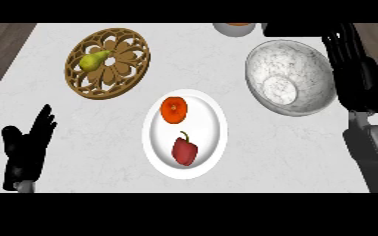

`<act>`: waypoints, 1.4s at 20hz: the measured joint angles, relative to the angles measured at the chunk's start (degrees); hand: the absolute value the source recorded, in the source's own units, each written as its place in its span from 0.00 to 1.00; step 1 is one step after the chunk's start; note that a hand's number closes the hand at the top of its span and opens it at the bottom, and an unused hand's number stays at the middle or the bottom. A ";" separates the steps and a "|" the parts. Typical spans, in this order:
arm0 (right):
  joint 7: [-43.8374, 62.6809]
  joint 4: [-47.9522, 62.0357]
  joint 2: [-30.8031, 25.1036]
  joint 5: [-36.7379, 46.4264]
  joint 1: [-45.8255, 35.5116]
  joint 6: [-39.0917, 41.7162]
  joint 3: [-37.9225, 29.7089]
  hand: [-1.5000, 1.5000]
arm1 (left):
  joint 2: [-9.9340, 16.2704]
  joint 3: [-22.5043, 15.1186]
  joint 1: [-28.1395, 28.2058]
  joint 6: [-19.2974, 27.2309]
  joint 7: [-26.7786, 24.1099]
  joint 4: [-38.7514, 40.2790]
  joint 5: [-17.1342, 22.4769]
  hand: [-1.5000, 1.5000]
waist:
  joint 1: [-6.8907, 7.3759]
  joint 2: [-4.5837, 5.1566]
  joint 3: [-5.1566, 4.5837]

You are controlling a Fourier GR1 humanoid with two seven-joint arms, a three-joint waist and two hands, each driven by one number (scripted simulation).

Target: Pick the squash from the plate and place it in the bowl

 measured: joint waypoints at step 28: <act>52.12 29.83 24.12 45.53 -24.96 -15.56 34.76 0.00 | -8.92 -17.16 -13.15 -13.92 -4.56 -9.51 -1.34 0.50 | 1.05 -0.92 -0.99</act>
